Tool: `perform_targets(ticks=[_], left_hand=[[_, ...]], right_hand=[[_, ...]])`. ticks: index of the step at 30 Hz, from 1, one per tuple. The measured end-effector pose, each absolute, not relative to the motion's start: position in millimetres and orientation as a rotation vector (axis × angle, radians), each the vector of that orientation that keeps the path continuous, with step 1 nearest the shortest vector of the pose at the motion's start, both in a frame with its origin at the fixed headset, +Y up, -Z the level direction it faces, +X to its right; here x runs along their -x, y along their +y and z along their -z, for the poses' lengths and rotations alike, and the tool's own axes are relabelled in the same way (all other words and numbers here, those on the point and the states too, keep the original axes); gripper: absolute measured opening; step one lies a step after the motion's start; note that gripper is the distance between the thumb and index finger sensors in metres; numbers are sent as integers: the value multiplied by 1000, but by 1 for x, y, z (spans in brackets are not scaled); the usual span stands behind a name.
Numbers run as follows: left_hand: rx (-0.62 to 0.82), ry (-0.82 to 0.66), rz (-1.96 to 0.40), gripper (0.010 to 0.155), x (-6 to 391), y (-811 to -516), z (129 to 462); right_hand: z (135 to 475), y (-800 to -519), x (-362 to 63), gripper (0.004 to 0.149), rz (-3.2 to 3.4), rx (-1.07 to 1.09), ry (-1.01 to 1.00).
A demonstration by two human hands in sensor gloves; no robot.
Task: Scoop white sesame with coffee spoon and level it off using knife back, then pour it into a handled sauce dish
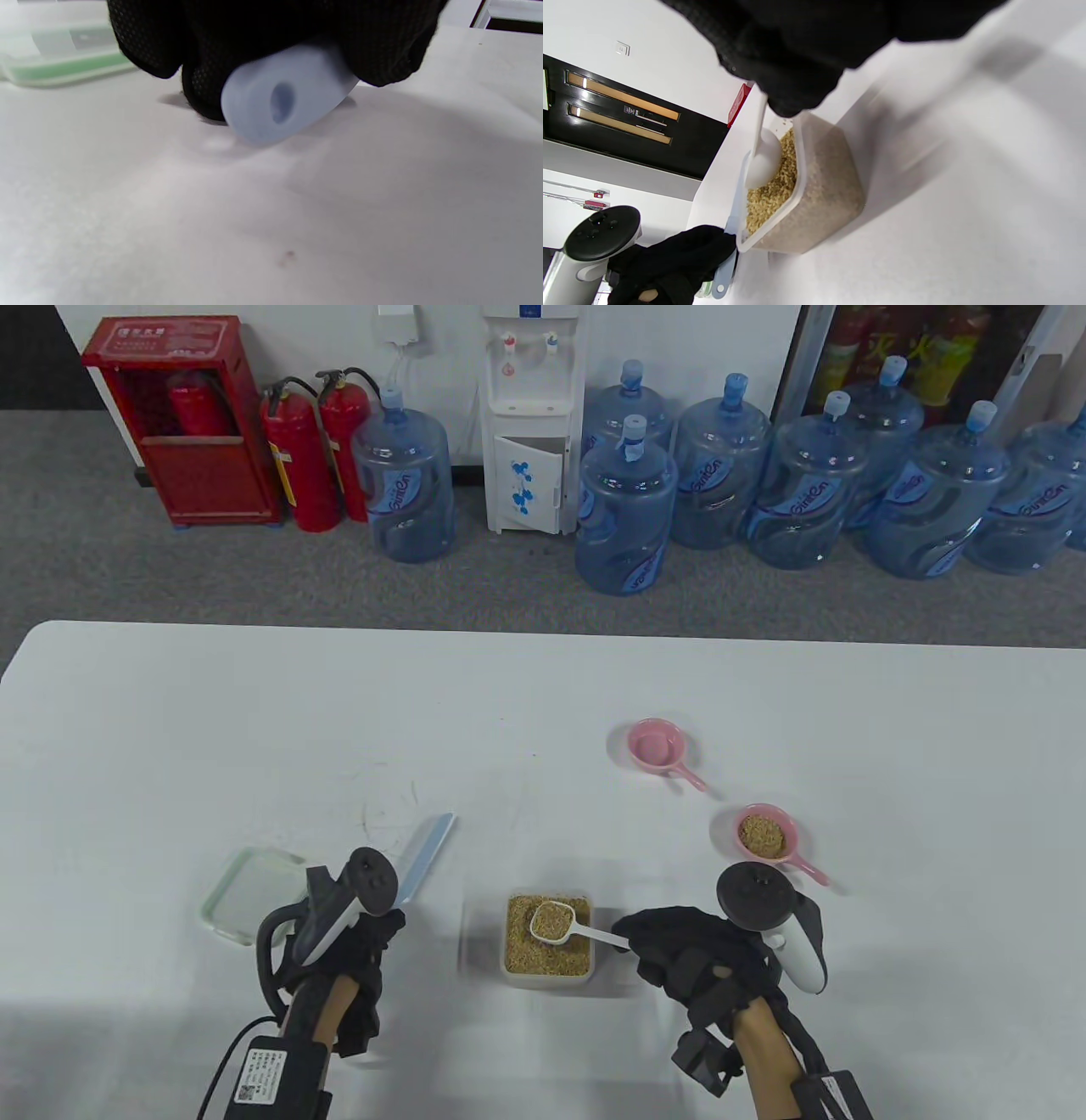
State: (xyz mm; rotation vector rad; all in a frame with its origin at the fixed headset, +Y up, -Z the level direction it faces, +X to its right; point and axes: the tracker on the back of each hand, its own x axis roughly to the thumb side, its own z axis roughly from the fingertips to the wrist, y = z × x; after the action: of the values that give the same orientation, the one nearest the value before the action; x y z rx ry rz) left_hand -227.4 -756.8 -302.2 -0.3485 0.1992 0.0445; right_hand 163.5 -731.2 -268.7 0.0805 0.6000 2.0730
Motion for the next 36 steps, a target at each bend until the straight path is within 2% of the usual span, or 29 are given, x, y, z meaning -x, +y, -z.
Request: perform_targets(ticks=[22, 36], left_hand=[[220, 217, 236, 46, 215, -762, 302], [261, 208, 319, 51, 208, -761, 301]], right_hand=[[268, -731, -162, 42, -2061, -85, 605], [268, -731, -162, 43, -2051, -90, 603]])
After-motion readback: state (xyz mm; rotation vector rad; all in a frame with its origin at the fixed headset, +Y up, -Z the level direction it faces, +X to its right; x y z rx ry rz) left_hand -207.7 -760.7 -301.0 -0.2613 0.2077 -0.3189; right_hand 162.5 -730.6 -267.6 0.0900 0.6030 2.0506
